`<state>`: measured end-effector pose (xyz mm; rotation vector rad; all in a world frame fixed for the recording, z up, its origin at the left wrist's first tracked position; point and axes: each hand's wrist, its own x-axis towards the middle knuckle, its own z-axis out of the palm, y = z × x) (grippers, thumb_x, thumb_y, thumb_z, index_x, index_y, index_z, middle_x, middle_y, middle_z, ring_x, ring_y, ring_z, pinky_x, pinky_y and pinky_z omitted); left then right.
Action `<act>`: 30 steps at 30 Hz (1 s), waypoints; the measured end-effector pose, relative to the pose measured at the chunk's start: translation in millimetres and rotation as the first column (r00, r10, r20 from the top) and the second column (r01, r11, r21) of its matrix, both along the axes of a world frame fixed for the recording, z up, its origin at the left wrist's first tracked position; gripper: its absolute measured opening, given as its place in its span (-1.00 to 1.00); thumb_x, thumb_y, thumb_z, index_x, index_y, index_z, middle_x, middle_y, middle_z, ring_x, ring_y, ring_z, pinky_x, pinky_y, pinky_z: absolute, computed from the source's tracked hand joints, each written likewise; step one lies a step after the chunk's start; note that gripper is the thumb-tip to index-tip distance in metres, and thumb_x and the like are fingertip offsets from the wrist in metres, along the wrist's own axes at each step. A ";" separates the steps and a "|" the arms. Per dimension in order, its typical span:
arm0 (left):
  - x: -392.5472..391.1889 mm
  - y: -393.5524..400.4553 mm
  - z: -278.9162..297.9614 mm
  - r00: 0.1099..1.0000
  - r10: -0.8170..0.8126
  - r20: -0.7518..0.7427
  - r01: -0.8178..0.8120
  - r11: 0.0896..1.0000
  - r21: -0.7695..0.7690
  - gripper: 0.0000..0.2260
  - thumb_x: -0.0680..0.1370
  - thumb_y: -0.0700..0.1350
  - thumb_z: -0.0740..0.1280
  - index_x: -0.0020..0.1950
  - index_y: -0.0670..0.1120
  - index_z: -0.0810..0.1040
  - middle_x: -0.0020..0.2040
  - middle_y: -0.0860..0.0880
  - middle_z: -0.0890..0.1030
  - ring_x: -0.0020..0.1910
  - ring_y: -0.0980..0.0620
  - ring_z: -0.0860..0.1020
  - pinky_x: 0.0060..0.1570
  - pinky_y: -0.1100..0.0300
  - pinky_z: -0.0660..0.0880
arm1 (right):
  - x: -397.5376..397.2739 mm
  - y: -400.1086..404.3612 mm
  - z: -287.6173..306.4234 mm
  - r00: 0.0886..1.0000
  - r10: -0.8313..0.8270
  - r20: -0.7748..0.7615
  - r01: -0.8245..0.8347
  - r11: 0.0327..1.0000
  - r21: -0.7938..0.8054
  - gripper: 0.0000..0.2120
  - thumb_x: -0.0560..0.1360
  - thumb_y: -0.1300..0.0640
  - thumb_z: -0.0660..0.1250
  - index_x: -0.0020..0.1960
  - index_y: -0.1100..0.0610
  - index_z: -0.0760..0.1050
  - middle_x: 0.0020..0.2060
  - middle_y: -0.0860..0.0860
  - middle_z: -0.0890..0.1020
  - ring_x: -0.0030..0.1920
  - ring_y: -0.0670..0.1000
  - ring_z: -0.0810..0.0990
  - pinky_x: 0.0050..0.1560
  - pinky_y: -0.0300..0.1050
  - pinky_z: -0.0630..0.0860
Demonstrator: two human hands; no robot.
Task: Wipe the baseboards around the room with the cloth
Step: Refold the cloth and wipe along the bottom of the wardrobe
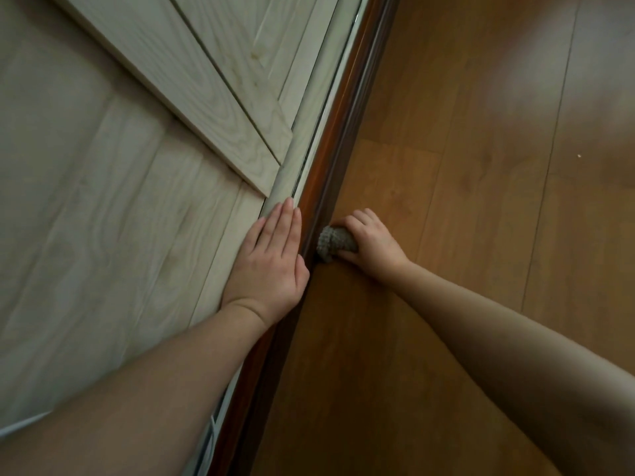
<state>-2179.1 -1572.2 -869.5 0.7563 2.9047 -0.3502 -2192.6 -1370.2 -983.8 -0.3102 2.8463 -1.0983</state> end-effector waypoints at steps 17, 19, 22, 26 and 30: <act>0.4 0.9 4.7 1.000 0.009 0.006 -0.009 1.000 0.027 -0.42 0.62 0.04 -0.15 0.61 -0.17 0.02 0.63 -0.14 0.06 0.61 -0.04 0.01 0.58 0.04 -0.06 | -12.4 16.7 40.2 0.907 -0.382 0.180 0.417 0.876 -0.243 -0.53 0.43 0.03 0.52 0.29 -0.02 0.45 0.15 -0.12 0.51 0.19 -0.09 0.48 0.18 -0.14 0.45; 0.0 1.2 4.2 1.000 0.005 0.006 -0.005 1.000 0.027 -0.42 0.62 0.03 -0.16 0.61 -0.17 0.03 0.63 -0.14 0.06 0.61 -0.04 0.01 0.58 0.04 -0.06 | 29.2 -14.4 33.4 0.928 -0.321 0.187 0.364 0.885 -0.289 -0.50 0.44 0.05 0.51 0.32 -0.07 0.43 0.17 -0.17 0.47 0.21 -0.17 0.44 0.19 -0.25 0.37; -0.5 1.9 5.1 1.000 0.007 0.017 -0.007 1.000 0.026 -0.41 0.61 0.02 -0.17 0.61 -0.18 0.01 0.63 -0.14 0.04 0.62 -0.04 -0.01 0.58 0.05 -0.07 | 83.0 -54.9 29.0 0.939 -0.285 0.192 0.338 0.865 -0.371 -0.50 0.42 0.06 0.48 0.30 -0.16 0.41 0.14 -0.26 0.42 0.19 -0.23 0.43 0.17 -0.31 0.40; -0.3 3.2 5.9 1.000 0.004 -0.003 -0.004 0.999 0.033 -0.41 0.61 0.02 -0.15 0.61 -0.19 0.06 0.62 -0.15 0.07 0.61 -0.04 0.03 0.58 0.05 -0.04 | 106.9 -76.6 30.3 0.928 -0.344 0.142 0.372 0.836 -0.403 -0.52 0.41 0.04 0.46 0.29 -0.14 0.43 0.10 -0.27 0.40 0.16 -0.21 0.45 0.12 -0.35 0.43; -0.2 3.2 6.5 1.000 -0.001 -0.010 0.001 1.000 0.019 -0.42 0.61 0.01 -0.15 0.60 -0.20 0.07 0.62 -0.16 0.09 0.61 -0.06 0.06 0.58 0.04 -0.03 | 90.2 -70.4 33.1 0.950 -0.311 -0.011 0.287 0.891 -0.351 -0.56 0.43 0.02 0.44 0.29 0.00 0.50 0.11 -0.09 0.46 0.11 -0.12 0.47 0.10 -0.33 0.44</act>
